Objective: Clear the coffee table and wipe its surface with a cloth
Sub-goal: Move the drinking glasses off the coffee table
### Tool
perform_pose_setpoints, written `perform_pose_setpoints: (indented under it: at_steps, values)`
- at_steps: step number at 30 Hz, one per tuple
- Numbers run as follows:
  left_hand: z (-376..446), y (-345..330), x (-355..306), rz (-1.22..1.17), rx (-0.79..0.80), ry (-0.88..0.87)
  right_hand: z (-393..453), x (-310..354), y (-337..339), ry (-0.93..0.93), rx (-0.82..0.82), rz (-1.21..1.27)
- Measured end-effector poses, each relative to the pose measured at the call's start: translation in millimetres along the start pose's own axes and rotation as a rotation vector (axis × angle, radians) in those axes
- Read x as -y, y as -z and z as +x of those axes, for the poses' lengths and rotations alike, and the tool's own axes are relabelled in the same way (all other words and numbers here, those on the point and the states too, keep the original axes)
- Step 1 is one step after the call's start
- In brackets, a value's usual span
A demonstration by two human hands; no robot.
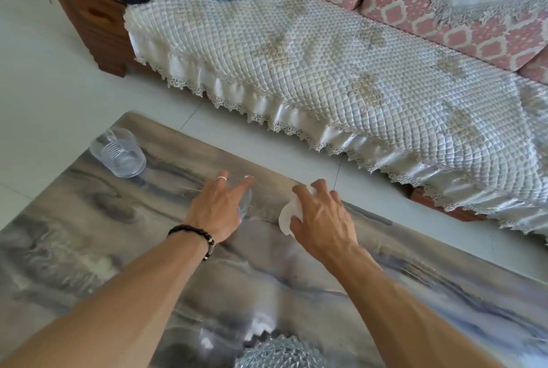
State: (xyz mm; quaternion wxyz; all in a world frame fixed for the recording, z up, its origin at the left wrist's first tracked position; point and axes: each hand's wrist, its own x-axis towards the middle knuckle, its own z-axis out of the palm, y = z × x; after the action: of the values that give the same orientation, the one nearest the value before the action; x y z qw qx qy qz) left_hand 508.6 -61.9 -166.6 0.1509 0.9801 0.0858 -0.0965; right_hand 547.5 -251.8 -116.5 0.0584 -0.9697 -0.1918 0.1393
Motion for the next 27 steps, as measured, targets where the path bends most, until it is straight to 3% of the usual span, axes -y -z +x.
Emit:
perform_pose_setpoints:
  at_steps: [7,15,18,27]
  values:
    - [3,21,-30,0.010,-0.030,-0.067,-2,-18,16,0.003,-0.037,-0.010]
    - [-15,46,-150,-0.034,-0.070,-0.215,-52,-98,72,-0.122,-0.145,0.039]
    - [-23,47,-220,-0.013,-0.082,-0.256,-89,-154,99,-0.157,-0.185,0.064]
    - [-58,4,-506,0.079,-0.040,-0.560,-251,-422,159,-0.397,-0.295,0.063]
